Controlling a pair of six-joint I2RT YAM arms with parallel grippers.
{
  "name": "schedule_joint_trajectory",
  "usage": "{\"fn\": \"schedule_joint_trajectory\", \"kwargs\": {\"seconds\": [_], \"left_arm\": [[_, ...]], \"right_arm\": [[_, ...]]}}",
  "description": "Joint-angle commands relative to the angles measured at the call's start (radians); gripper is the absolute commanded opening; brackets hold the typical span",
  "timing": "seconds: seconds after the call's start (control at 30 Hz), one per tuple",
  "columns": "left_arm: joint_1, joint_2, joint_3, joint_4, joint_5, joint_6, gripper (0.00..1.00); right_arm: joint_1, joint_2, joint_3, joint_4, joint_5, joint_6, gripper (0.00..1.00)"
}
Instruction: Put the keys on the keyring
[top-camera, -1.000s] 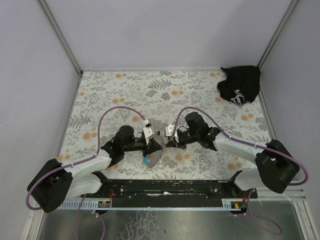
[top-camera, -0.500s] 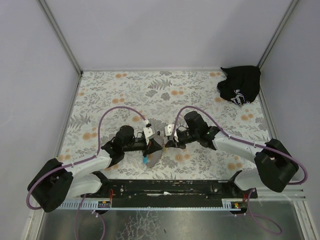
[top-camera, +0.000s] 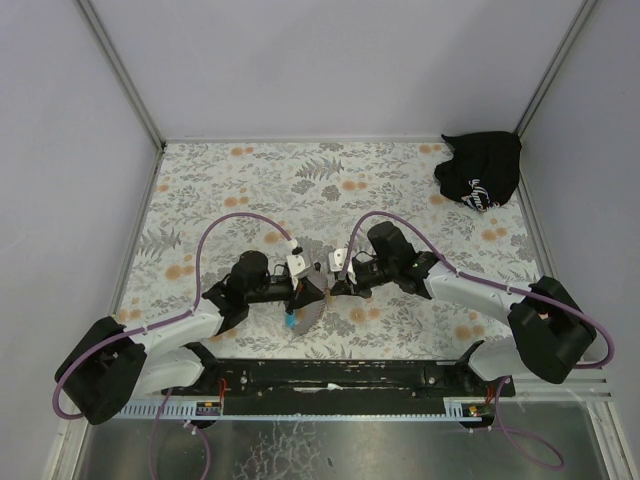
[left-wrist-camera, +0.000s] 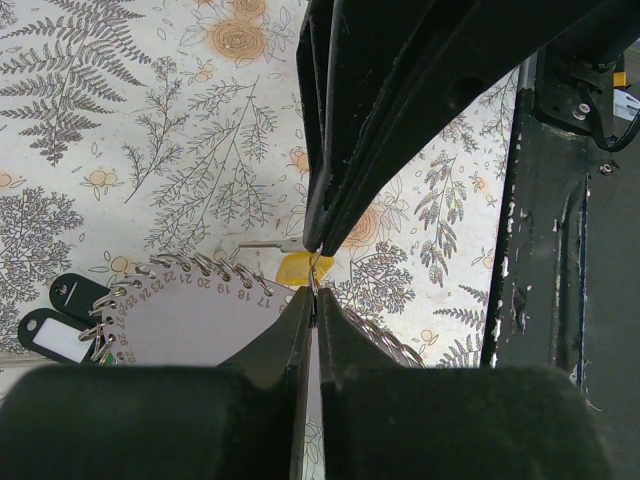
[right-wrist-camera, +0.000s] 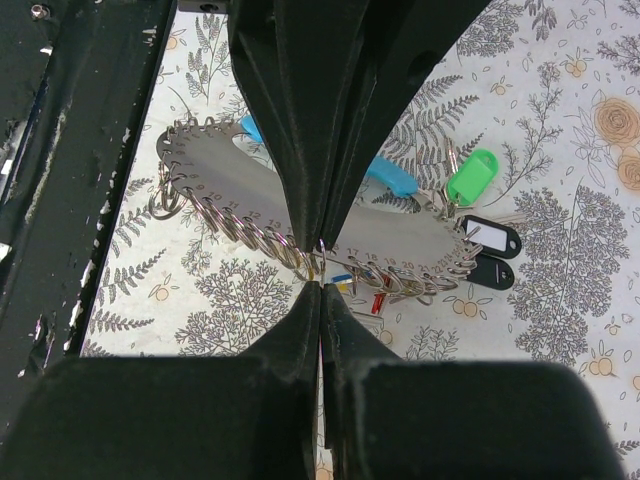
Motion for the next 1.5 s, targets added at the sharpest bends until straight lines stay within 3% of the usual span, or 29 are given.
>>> {"fn": "schedule_joint_trajectory", "kwargs": {"seconds": [0.0,1.1,1.23,1.47], "left_arm": [[-0.006,-0.002,0.034,0.060,0.018,0.004,0.00],[-0.007,-0.018,0.010,0.105,0.020,-0.008,0.00],[-0.007,-0.030,-0.015,0.142,0.001,-0.027,0.00],[-0.007,-0.079,-0.123,0.349,-0.082,-0.128,0.00]], "right_arm": [[0.010,0.006,0.045,0.005,-0.027,-0.010,0.00],[0.010,0.043,0.063,0.033,-0.111,0.006,0.00],[0.009,0.048,0.058,0.051,-0.128,0.014,0.00],[0.006,0.059,0.054,0.063,-0.161,0.026,0.00]]}}
